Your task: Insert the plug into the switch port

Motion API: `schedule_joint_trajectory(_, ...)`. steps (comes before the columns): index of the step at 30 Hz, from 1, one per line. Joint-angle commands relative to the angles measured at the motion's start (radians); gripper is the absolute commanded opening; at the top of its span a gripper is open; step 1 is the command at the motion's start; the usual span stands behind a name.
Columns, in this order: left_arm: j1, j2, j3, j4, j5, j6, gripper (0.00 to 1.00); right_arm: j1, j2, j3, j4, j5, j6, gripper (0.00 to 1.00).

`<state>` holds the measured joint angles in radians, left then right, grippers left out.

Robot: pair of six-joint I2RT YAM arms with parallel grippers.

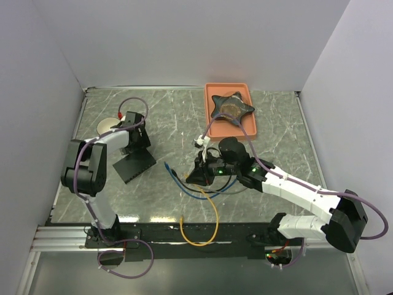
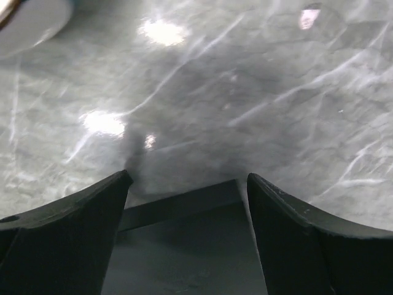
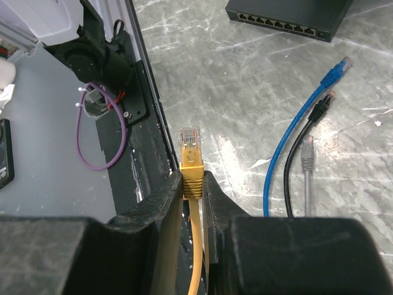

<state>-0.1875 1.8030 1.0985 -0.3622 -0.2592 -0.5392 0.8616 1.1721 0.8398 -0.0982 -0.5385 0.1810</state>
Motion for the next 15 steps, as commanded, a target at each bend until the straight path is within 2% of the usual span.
schedule_joint_trajectory(1, 0.026, -0.086, -0.119, 0.051, 0.034, -0.034, 0.86, 0.037, 0.043, 0.073, 0.003, 0.028, -0.020, 0.00)
schedule_joint_trajectory(6, 0.063, -0.210, -0.181, 0.126, 0.049, -0.031, 0.89, 0.065, 0.087, 0.100, -0.005, 0.045, -0.026, 0.00)
schedule_joint_trajectory(10, 0.086, -0.313, -0.207, 0.140, -0.009, -0.039, 0.92, 0.085, 0.115, 0.114, 0.003, 0.040, -0.023, 0.00)
schedule_joint_trajectory(12, 0.102, -0.358, -0.209, 0.140, -0.041, -0.039, 0.99, 0.094, 0.121, 0.119, 0.006, 0.040, -0.023, 0.00)
schedule_joint_trajectory(15, 0.111, -0.375, -0.195, 0.105, -0.083, -0.044, 0.98, 0.100, 0.136, 0.125, 0.003, 0.041, -0.025, 0.00)
